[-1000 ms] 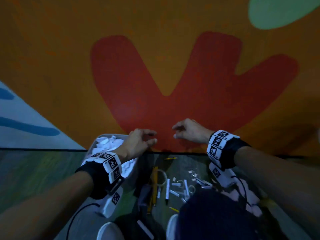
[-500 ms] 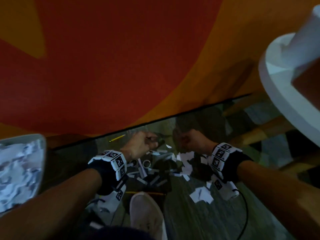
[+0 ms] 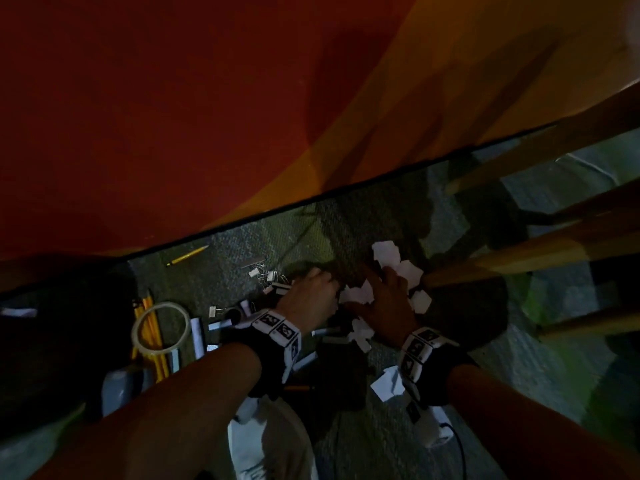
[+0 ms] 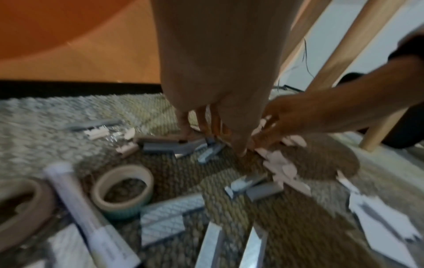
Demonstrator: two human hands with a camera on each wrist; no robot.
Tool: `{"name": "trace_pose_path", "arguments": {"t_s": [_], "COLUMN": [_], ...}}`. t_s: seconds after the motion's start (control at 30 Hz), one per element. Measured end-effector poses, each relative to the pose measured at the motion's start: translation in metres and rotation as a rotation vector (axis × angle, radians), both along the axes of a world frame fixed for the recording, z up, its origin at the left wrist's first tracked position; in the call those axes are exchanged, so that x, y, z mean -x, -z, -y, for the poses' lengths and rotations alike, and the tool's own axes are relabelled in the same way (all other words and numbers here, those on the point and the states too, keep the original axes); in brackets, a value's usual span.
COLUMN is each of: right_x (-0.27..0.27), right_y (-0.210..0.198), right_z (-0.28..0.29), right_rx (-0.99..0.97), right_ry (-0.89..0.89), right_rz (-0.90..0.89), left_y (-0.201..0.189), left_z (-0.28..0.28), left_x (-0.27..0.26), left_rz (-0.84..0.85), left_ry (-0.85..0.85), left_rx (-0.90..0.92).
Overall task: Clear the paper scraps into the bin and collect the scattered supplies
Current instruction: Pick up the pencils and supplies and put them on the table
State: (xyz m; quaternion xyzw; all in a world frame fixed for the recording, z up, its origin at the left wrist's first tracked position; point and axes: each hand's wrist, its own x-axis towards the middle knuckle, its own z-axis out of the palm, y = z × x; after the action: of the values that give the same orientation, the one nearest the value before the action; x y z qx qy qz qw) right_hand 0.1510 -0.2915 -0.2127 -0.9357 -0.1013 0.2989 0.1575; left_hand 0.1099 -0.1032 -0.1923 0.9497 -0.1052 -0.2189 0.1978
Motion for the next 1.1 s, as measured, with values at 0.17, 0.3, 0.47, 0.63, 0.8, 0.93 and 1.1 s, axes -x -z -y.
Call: {"name": "trace_pose_path", "arguments": {"t_s": [0.17, 0.3, 0.47, 0.63, 0.8, 0.93, 1.1], "right_x": [0.009, 0.014, 0.001, 0.01, 0.04, 0.068, 0.089], "right_y": [0.015, 0.028, 0.033, 0.006, 0.029, 0.031, 0.038], "right_z": [-0.008, -0.011, -0.003, 0.022, 0.04, 0.037, 0.022], "right_rx": [-0.026, -0.166, -0.333, -0.474, -0.321, -0.201, -0.259], "right_ry": [-0.02, -0.032, 0.183, 0.221, 0.209, -0.005, 0.084], "right_rz": [0.131, 0.199, -0.024, 0.158, 0.02, 0.093, 0.155], "left_y": [0.011, 0.011, 0.009, 0.013, 0.02, 0.02, 0.016], "left_z": [0.016, 0.016, 0.006, -0.016, -0.017, -0.019, -0.016], "left_x": [0.0, -0.004, -0.015, -0.035, -0.033, -0.03, -0.028], "left_rz": [0.107, 0.088, 0.05, 0.095, 0.098, 0.089, 0.069], "left_ry": [0.009, 0.011, -0.13, -0.362, -0.192, -0.134, -0.107], "left_rx": [-0.185, -0.166, -0.013, 0.141, -0.041, -0.06, -0.056]}}
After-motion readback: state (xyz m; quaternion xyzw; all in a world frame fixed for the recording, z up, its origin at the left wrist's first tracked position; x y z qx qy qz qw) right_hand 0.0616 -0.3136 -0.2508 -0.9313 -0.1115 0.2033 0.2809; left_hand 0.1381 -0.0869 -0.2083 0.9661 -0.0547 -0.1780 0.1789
